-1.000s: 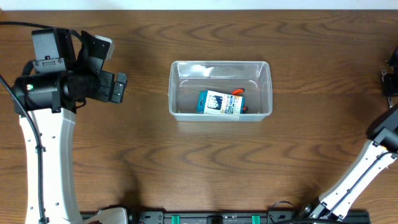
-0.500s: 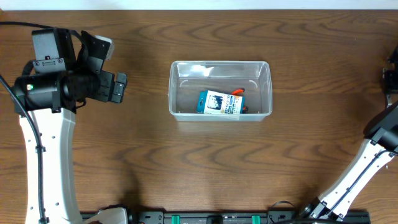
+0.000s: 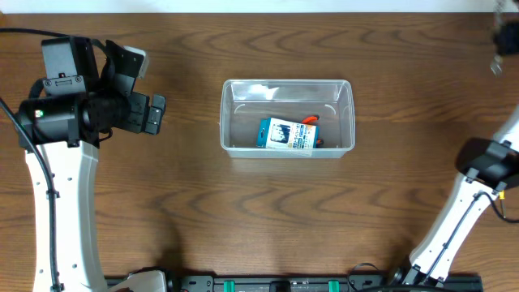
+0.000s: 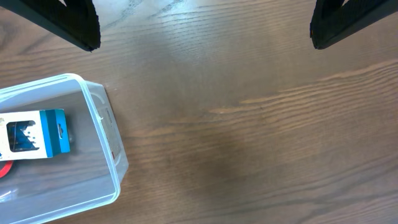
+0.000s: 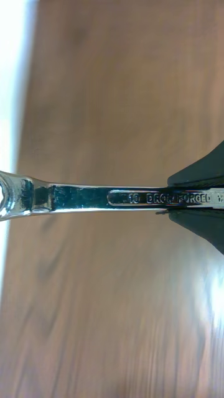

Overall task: Pack container
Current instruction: 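Close the right gripper on the wrench and lift it, then carry the wrench left over the container with the right gripper, then lower the wrench into the container and open the right gripper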

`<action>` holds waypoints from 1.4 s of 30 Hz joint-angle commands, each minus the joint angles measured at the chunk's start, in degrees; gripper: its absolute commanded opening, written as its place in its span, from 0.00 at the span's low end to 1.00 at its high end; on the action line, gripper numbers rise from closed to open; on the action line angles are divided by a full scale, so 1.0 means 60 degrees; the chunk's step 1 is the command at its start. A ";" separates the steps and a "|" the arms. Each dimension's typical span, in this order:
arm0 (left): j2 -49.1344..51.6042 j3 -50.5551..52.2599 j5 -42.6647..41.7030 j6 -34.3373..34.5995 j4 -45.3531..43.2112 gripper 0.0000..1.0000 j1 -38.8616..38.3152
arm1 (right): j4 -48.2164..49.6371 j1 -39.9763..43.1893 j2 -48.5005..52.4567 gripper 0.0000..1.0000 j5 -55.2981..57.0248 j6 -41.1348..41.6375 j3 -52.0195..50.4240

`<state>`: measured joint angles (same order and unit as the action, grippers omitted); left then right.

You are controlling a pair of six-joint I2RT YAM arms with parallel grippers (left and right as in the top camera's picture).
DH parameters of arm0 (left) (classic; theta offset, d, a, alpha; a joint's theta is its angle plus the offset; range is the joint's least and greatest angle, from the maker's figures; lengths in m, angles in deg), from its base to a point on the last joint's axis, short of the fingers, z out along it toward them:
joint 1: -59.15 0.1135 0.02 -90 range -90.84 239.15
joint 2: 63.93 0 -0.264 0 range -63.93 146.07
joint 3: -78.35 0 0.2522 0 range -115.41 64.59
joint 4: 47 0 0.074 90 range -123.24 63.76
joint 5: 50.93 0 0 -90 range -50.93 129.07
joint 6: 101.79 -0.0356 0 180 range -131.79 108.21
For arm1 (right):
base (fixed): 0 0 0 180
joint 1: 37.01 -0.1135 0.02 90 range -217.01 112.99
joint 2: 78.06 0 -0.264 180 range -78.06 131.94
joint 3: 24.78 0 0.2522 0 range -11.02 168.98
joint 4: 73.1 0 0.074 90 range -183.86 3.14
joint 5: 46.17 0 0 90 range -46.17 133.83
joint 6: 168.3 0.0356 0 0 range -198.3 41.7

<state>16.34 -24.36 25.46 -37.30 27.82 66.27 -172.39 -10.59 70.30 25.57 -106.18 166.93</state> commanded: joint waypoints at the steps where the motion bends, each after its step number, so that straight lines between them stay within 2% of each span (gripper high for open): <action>1: 0.0036 -0.0007 -0.0120 0.0018 -0.0018 0.98 0.0058 | -0.0087 -0.1257 -0.1606 0.01 -0.0885 -0.0444 0.0331; 6: 0.0036 -0.0007 -0.0120 0.0018 -0.0018 0.98 0.0058 | -0.0674 -0.3180 -0.2863 0.01 -0.0310 -0.1596 0.0331; 12: 0.0040 -0.0007 -0.0120 0.0018 -0.0018 0.98 0.0058 | -0.1858 -0.5872 -0.3541 0.01 0.0266 -0.1621 0.0331; 17: 0.0036 -0.0007 -0.0120 0.0018 -0.0018 0.98 0.0058 | -0.1960 -0.7788 -0.3541 0.01 0.0951 -0.1228 -0.0131; 22: 0.0040 -0.0007 -0.0120 0.0018 -0.0018 0.98 0.0058 | -0.1960 -0.8888 -0.3541 0.02 0.2007 -0.1341 -0.1351; 25: 0.0036 -0.0011 -0.0120 0.0018 -0.0018 0.98 0.0058 | -0.1956 -0.9205 -0.3537 0.01 0.2790 -0.1643 -0.2561; 30: 0.0036 -0.0007 -0.0120 0.0018 -0.0018 0.98 0.0058 | -0.1927 -0.9369 -0.3534 0.01 0.2779 -0.2266 -0.4758; 37: 0.0036 -0.0007 -0.0120 0.0018 -0.0018 0.98 0.0058 | -0.1807 -0.9384 -0.3534 0.01 0.1639 -0.2907 -0.6998; 42: 0.0036 -0.0007 -0.0120 0.0018 -0.0018 0.98 0.0058 | -0.0845 -0.9380 -0.3534 0.01 0.1606 -0.3013 -0.8397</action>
<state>16.34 -24.36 25.46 -37.30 27.80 66.27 -178.82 -66.39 49.08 37.02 -122.35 119.61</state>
